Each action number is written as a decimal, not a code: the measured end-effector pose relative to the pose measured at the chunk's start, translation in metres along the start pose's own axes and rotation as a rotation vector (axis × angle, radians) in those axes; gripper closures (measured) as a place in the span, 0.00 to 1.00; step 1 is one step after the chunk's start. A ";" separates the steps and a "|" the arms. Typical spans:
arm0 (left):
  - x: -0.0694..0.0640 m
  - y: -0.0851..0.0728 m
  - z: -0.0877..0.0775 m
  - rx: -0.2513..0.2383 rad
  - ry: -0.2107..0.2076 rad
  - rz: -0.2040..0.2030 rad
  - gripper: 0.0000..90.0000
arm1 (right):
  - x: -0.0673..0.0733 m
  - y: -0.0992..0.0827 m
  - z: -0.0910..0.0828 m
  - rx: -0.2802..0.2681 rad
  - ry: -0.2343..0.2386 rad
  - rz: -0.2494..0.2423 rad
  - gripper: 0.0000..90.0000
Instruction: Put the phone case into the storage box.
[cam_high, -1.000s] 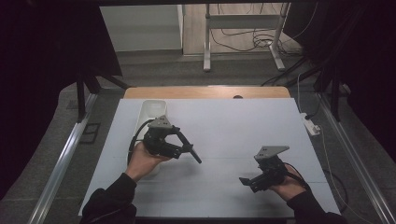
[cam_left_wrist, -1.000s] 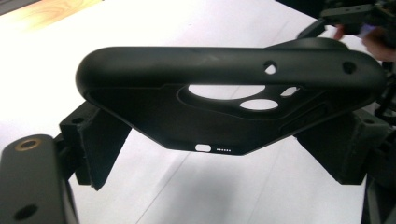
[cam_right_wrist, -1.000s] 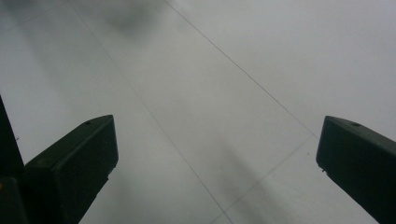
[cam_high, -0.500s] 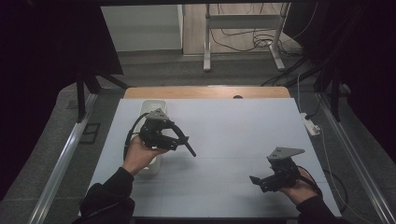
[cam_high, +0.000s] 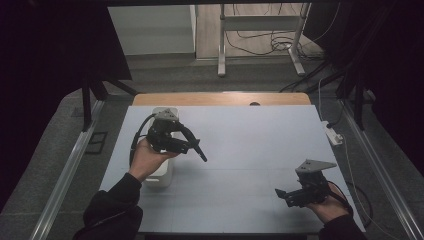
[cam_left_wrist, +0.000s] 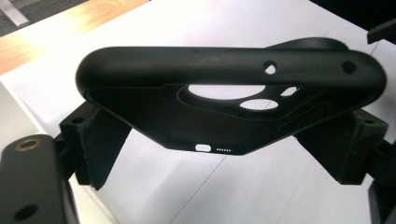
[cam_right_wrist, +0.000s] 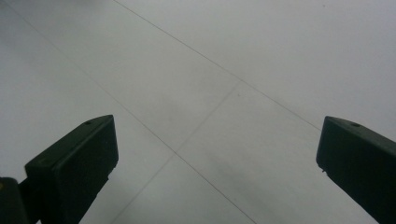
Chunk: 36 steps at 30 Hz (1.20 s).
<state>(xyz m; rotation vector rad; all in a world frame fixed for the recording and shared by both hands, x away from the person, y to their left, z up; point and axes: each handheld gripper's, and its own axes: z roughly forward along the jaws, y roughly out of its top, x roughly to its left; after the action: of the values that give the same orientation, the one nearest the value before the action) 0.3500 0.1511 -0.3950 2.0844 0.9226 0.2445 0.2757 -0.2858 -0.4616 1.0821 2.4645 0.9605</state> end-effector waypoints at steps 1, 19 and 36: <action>0.001 0.001 -0.001 -0.001 0.002 -0.003 0.16 | -0.001 -0.001 -0.001 -0.001 -0.005 0.008 0.00; 0.018 0.014 -0.028 -0.017 0.053 -0.061 0.16 | -0.006 -0.021 -0.024 -0.022 -0.082 0.096 0.00; 0.031 0.021 -0.047 -0.012 0.117 -0.100 0.16 | -0.003 -0.030 -0.041 -0.065 -0.107 0.134 0.00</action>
<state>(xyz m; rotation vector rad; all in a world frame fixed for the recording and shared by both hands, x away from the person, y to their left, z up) 0.3610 0.1927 -0.3535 2.0243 1.0893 0.3214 0.2416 -0.3222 -0.4512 1.2556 2.2843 0.9867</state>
